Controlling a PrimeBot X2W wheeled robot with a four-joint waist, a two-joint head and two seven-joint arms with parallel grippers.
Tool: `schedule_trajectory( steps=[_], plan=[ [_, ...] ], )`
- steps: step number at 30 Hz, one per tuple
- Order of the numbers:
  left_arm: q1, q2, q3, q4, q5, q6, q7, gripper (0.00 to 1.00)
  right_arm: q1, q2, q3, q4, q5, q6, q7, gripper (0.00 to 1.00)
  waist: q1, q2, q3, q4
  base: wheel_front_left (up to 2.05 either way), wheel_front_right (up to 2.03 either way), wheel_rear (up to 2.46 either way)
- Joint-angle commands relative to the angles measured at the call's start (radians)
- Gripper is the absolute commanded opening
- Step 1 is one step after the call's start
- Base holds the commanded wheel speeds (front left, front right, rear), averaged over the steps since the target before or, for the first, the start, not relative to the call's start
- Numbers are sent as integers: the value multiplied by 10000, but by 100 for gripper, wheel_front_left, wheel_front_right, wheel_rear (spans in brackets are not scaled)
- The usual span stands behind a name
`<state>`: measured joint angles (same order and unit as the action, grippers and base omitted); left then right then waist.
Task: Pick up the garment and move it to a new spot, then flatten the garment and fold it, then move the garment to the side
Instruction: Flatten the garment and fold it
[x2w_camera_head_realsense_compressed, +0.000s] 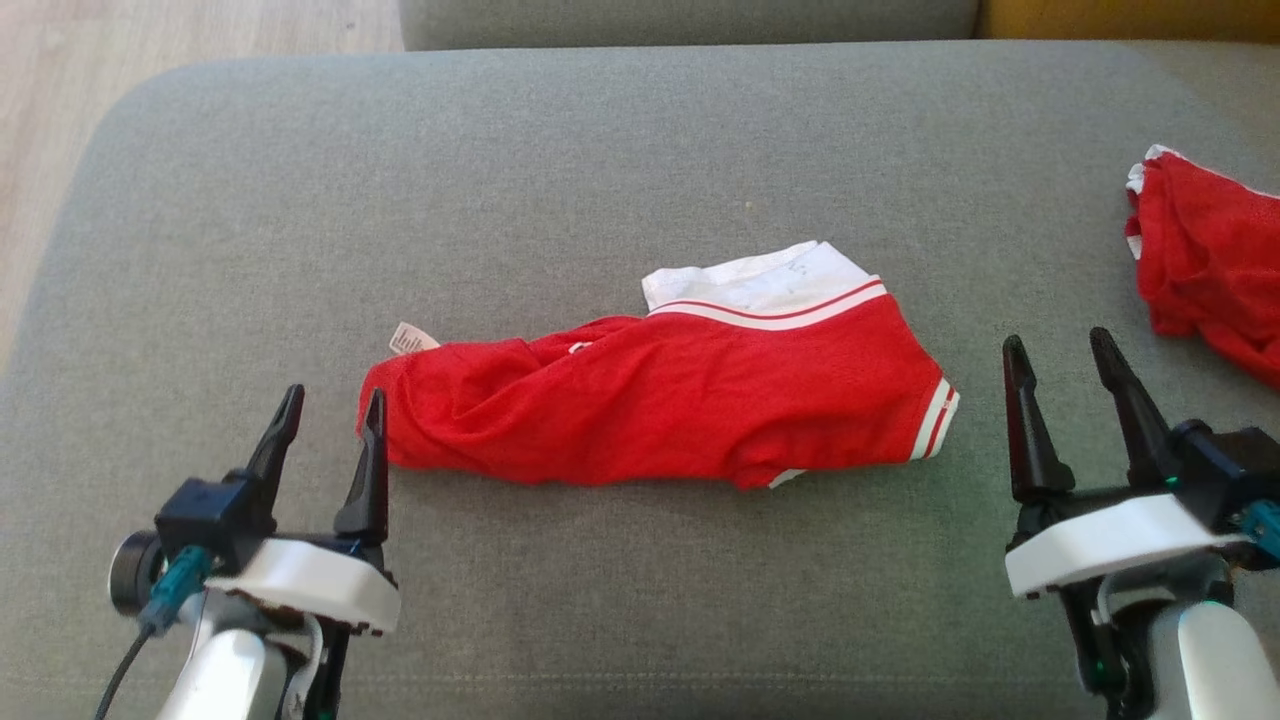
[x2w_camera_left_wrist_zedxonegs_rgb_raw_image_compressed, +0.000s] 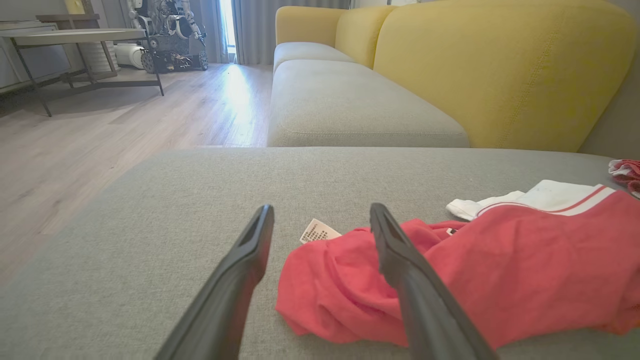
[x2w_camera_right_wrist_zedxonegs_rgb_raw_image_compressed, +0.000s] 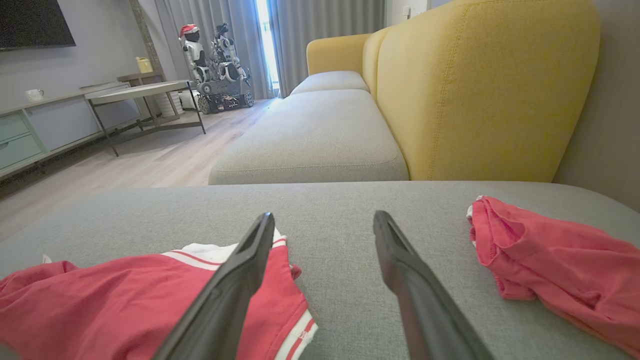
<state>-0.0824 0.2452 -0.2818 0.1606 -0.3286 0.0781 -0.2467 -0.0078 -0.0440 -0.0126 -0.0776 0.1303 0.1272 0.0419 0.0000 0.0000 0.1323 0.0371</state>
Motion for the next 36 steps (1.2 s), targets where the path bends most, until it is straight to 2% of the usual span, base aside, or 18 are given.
schedule_trajectory(
  steps=[1, 14, 21, 28, 36],
  plan=[
    [-222, 249, 421, -424, -58, 24, 0, 100, -138, -62, 247, -341, -57, 35, 17, 100, 0, 0, -44, 16, 0, 0, 0],
    [-133, 253, 239, -724, -156, 73, 162, 100, -101, -62, 57, -340, -64, 35, 119, 100, 0, 0, -59, 183, 0, 0, 0],
    [-520, 140, 10, -739, -132, -35, 162, 100, -749, -113, -369, 155, -130, 35, 386, 100, 0, 0, 302, 679, 0, 0, 0],
    [-1075, -118, -233, -554, -93, -251, 35, 100, -2075, -1015, -135, 1138, 286, 35, 1246, 100, 0, 0, 873, 1432, 0, 0, 0],
    [-1607, -478, -335, -156, -19, -502, -116, 100, -3492, -2278, 1159, 2667, 1358, 35, 2868, 100, 0, 0, 1454, 2217, 0, 0, 0]
  ],
)
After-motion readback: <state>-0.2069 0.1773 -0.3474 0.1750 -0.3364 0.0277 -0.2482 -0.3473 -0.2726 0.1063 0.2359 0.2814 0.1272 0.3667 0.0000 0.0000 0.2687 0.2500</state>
